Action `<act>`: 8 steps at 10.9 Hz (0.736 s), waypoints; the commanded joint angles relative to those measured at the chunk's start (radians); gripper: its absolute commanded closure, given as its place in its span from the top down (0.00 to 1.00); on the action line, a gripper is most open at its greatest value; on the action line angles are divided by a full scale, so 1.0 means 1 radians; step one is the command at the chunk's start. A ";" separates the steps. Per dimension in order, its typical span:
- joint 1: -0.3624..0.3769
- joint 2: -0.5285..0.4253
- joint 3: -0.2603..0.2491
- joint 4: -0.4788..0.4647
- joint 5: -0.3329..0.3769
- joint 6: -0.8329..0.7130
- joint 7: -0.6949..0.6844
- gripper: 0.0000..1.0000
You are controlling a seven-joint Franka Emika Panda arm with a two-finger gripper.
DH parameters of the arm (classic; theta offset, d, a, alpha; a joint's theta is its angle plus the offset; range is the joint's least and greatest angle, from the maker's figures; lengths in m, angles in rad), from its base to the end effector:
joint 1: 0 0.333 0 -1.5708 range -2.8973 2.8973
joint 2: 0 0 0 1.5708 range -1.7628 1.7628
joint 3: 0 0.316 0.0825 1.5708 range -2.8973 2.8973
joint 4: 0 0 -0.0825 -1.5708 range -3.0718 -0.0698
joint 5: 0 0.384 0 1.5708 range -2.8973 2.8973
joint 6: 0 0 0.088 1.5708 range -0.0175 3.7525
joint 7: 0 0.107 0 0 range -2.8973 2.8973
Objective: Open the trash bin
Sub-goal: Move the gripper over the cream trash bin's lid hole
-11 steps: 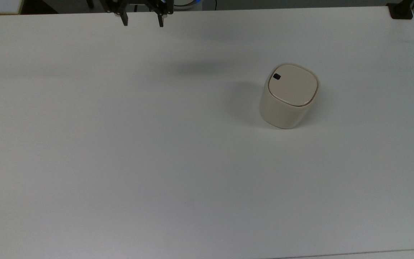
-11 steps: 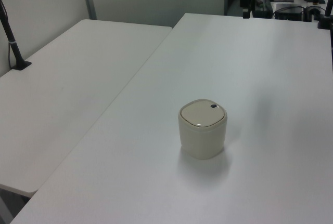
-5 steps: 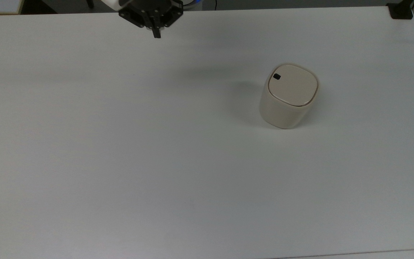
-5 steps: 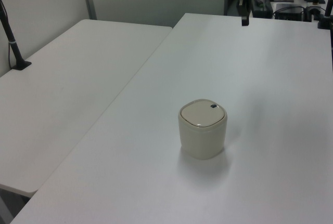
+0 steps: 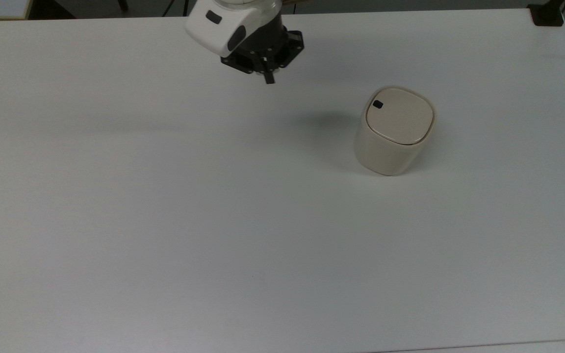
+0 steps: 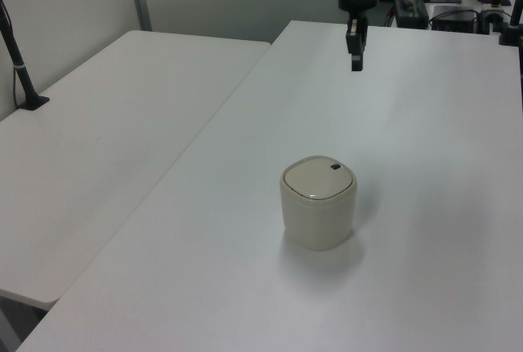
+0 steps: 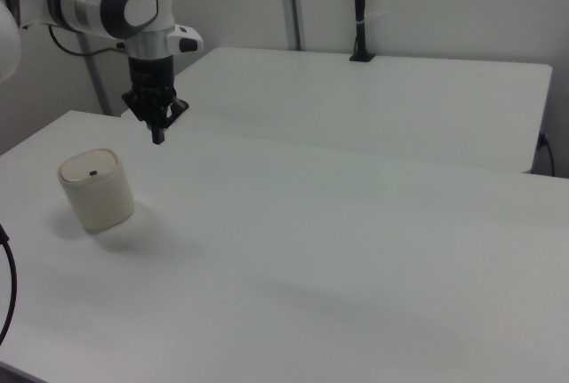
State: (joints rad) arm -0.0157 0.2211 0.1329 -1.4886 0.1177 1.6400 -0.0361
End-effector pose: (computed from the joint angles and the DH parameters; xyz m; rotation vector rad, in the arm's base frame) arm 0.6169 0.0764 0.5410 -2.9890 -0.2080 0.1104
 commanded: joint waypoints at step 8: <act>0.303 0.087 -0.010 0.011 0.062 0.115 0.076 0.00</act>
State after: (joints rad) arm 0.2774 0.2764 0.1354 -1.4802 0.2005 1.7186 0.0730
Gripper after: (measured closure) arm 0.991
